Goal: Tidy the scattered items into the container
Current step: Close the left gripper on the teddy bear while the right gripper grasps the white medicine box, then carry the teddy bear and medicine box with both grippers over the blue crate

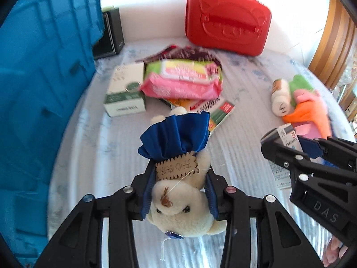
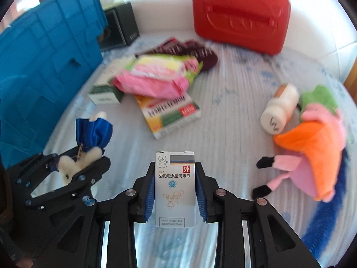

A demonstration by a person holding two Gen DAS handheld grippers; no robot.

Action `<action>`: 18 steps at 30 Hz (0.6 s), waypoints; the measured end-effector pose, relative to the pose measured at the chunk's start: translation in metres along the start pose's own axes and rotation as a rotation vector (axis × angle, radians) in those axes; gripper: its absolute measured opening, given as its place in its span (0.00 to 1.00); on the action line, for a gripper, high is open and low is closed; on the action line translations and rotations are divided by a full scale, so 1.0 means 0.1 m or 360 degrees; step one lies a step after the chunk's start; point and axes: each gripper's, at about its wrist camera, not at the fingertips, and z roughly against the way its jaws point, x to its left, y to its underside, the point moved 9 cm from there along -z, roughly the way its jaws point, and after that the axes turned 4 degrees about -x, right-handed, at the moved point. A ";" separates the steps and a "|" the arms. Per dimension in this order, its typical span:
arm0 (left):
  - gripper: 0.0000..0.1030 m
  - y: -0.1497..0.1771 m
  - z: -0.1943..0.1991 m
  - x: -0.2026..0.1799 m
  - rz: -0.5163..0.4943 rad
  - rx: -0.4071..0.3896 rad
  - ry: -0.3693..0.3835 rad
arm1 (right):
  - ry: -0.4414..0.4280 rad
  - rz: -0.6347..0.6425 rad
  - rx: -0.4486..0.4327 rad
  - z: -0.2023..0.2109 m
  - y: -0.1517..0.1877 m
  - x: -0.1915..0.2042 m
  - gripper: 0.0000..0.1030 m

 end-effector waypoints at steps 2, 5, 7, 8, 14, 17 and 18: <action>0.38 -0.05 0.27 0.04 -0.0013 -0.0061 0.0022 | 0.0030 0.0009 -0.0066 0.24 -0.06 0.09 0.30; 0.38 -0.13 0.61 0.08 -0.0038 -0.0142 0.0045 | 0.0062 0.0014 -0.0150 0.54 -0.13 0.20 0.30; 0.38 -0.17 0.83 0.10 -0.0045 -0.0195 0.0039 | 0.0083 0.0032 -0.0212 0.76 -0.18 0.28 0.30; 0.38 -0.20 0.96 0.12 -0.0043 -0.0225 0.0039 | 0.0093 0.0053 -0.0246 0.88 -0.21 0.33 0.30; 0.38 -0.34 1.57 0.19 0.0017 -0.0389 -0.0045 | 0.0062 0.0185 -0.0420 1.42 -0.40 0.57 0.30; 0.38 -0.39 1.83 0.19 0.0049 -0.0457 -0.0089 | 0.0027 0.0237 -0.0483 1.65 -0.45 0.65 0.30; 0.38 -0.40 1.88 0.18 0.0052 -0.0474 -0.0106 | 0.0016 0.0256 -0.0503 1.71 -0.46 0.67 0.30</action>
